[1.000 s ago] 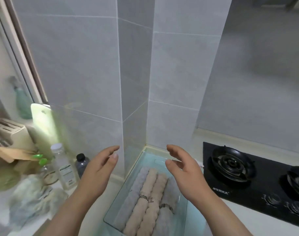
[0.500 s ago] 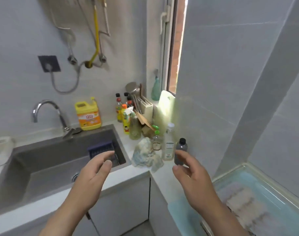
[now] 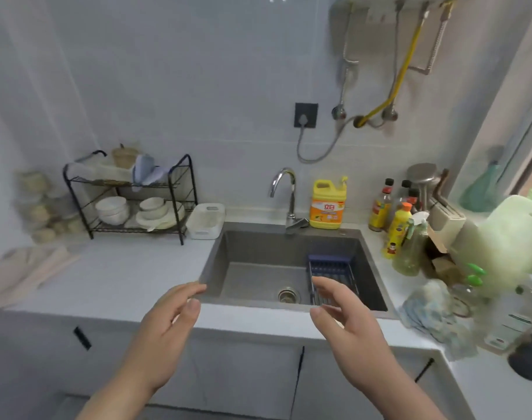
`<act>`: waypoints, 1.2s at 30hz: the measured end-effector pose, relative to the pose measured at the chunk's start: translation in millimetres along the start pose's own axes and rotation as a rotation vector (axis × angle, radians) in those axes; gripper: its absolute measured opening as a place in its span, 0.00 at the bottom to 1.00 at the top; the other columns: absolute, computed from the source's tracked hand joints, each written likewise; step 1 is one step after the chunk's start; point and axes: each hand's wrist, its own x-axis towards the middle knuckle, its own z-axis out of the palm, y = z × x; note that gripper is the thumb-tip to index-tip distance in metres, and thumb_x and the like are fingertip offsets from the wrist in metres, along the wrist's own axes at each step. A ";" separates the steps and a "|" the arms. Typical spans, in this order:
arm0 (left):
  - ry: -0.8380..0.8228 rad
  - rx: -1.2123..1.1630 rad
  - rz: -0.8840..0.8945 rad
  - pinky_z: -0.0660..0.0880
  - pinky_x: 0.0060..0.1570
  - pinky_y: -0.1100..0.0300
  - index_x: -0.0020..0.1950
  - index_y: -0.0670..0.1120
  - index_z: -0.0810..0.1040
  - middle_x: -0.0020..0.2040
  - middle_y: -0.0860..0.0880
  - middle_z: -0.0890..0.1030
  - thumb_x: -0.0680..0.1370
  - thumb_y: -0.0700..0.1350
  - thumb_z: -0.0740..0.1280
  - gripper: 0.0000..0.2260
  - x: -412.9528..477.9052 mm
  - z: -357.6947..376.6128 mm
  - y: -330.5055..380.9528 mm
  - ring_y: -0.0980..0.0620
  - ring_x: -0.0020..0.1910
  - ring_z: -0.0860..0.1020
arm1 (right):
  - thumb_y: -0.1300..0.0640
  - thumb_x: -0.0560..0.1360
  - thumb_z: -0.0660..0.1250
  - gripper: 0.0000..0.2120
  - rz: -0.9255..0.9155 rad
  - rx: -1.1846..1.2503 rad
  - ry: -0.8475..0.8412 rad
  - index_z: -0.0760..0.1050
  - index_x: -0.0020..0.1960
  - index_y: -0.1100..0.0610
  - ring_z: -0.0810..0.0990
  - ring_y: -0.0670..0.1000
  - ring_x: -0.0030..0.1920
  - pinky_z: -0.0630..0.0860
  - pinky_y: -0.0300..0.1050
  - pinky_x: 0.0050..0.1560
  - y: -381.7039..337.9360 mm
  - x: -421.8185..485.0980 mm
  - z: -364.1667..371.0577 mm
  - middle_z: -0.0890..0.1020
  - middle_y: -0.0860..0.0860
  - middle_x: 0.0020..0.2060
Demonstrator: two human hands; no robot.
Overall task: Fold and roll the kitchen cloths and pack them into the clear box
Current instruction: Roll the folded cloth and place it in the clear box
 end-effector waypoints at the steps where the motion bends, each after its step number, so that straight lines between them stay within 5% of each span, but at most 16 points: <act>1: 0.024 -0.006 -0.018 0.66 0.54 0.72 0.52 0.76 0.73 0.59 0.73 0.73 0.67 0.68 0.56 0.15 -0.8 -21.5 -8.9 0.74 0.58 0.71 | 0.57 0.78 0.65 0.19 -0.027 -0.009 -0.020 0.70 0.58 0.34 0.73 0.36 0.60 0.70 0.32 0.57 -7.5 5.5 20.7 0.74 0.33 0.60; 5: 0.121 -0.026 -0.060 0.66 0.55 0.70 0.54 0.73 0.74 0.60 0.71 0.74 0.67 0.68 0.57 0.17 -6.0 -102.8 -41.1 0.74 0.59 0.70 | 0.57 0.78 0.65 0.20 -0.073 -0.017 -0.133 0.68 0.59 0.33 0.72 0.33 0.60 0.70 0.25 0.52 -40.0 22.3 98.6 0.72 0.32 0.60; 8: 0.190 -0.045 -0.083 0.66 0.55 0.70 0.54 0.70 0.75 0.59 0.71 0.75 0.70 0.63 0.60 0.14 -6.3 -156.5 -65.5 0.74 0.59 0.70 | 0.56 0.78 0.66 0.20 -0.056 0.014 -0.199 0.68 0.59 0.32 0.75 0.38 0.59 0.71 0.32 0.52 -59.5 35.6 154.7 0.72 0.32 0.59; 14: 0.280 -0.009 -0.146 0.64 0.50 0.82 0.55 0.62 0.80 0.56 0.70 0.77 0.79 0.48 0.61 0.12 -8.2 -241.8 -109.9 0.79 0.55 0.69 | 0.56 0.78 0.65 0.18 -0.101 0.042 -0.297 0.70 0.59 0.34 0.72 0.34 0.61 0.69 0.31 0.56 -84.5 58.4 266.7 0.72 0.34 0.62; 17: 0.326 0.014 -0.210 0.66 0.51 0.77 0.58 0.57 0.77 0.57 0.68 0.76 0.80 0.45 0.60 0.11 -11.6 -269.1 -125.0 0.81 0.54 0.68 | 0.56 0.78 0.65 0.18 -0.114 0.047 -0.352 0.70 0.59 0.34 0.71 0.35 0.63 0.69 0.29 0.54 -92.8 67.4 301.8 0.72 0.34 0.61; 23: 0.390 0.033 -0.281 0.66 0.49 0.77 0.55 0.60 0.75 0.51 0.80 0.72 0.80 0.47 0.60 0.09 -0.3 -301.1 -164.7 0.82 0.53 0.69 | 0.55 0.79 0.64 0.18 -0.065 0.051 -0.463 0.69 0.60 0.34 0.73 0.37 0.62 0.69 0.27 0.50 -93.0 102.9 366.2 0.71 0.32 0.58; 26: 0.406 0.050 -0.297 0.67 0.49 0.77 0.56 0.60 0.75 0.54 0.78 0.72 0.76 0.53 0.59 0.11 21.6 -309.7 -182.5 0.81 0.54 0.69 | 0.56 0.78 0.65 0.18 -0.057 0.053 -0.504 0.69 0.60 0.34 0.72 0.37 0.62 0.69 0.27 0.49 -86.4 133.8 394.5 0.72 0.33 0.59; 36: 0.499 0.113 -0.389 0.66 0.50 0.76 0.56 0.59 0.77 0.56 0.65 0.77 0.80 0.47 0.61 0.09 144.9 -343.5 -229.6 0.77 0.55 0.71 | 0.57 0.79 0.65 0.18 -0.086 0.073 -0.597 0.70 0.62 0.37 0.71 0.33 0.61 0.73 0.28 0.49 -77.3 277.5 469.3 0.74 0.37 0.61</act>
